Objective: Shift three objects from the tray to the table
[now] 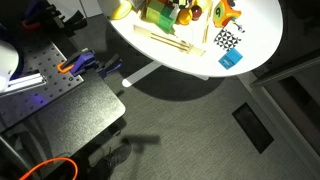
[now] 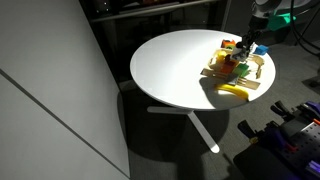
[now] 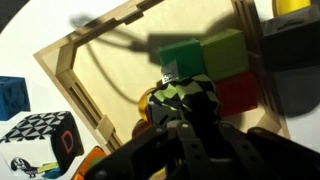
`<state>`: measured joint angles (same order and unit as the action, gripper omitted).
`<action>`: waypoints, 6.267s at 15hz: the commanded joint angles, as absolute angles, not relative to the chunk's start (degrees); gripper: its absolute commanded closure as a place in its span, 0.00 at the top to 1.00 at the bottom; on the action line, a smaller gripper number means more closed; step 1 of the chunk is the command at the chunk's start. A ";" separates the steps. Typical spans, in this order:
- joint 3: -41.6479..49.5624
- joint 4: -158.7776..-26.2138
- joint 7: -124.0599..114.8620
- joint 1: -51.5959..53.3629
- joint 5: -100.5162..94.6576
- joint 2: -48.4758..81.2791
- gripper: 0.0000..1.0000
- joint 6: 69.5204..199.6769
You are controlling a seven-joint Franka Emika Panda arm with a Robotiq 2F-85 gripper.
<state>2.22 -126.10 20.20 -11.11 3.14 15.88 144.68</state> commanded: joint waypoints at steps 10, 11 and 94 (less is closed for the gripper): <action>-5.35 -131.89 22.05 -6.46 9.44 13.87 0.06 152.16; -5.87 -132.04 21.77 -5.95 9.32 13.98 0.06 152.51; 9.46 -107.70 -15.59 -4.29 5.42 39.03 0.42 150.42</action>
<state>9.14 -107.56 -14.53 -4.86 5.12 40.64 151.57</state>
